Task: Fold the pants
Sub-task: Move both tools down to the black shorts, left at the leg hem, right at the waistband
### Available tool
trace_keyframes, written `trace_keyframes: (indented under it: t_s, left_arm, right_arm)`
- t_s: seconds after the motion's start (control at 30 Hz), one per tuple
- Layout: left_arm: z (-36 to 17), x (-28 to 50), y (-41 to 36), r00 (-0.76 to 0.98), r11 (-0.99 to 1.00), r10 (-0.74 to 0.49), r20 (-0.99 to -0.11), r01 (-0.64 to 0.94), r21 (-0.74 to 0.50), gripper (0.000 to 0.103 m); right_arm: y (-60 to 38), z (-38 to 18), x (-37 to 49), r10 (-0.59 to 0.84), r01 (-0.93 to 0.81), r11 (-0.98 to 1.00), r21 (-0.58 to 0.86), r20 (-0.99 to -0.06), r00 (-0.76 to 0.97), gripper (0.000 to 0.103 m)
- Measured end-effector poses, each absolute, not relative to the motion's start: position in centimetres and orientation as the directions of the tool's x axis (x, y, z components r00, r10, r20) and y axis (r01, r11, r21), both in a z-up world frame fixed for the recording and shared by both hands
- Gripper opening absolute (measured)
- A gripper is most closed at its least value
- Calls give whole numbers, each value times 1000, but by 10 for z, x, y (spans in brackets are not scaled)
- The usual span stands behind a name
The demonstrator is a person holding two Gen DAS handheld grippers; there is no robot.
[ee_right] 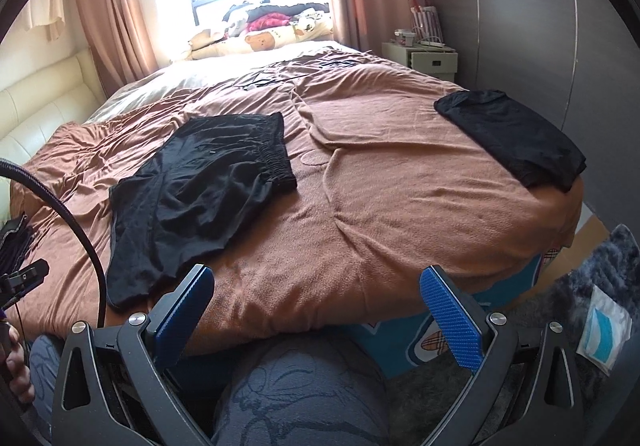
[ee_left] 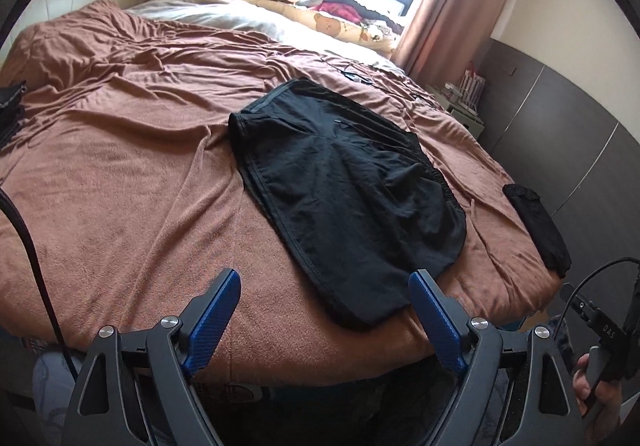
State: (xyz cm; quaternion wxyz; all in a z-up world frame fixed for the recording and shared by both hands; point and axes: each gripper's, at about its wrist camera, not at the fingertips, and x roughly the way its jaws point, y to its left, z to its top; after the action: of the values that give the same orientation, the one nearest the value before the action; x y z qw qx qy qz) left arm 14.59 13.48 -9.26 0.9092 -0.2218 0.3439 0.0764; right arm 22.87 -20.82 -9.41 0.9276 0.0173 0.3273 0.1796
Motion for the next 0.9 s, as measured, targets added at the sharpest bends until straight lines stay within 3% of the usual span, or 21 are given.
trace_keyframes:
  t_s: [0.27,0.6,0.9]
  left_arm:
    - [-111,169,138,713,861,-145,-686,-251,-442,86]
    - [-137,195,138,642,794,-280,-714,-263,-548,76]
    - [-158,205,141,590,682,-353,-726,-368,-631,70]
  right_arm:
    - [-203,-105,261,442,-406,890,209,-616,652,103]
    - [-201,-114,291,515,-452,849,273,-615,597,103]
    - [-190,-128,320,569,-459,814,355,-646,509,89]
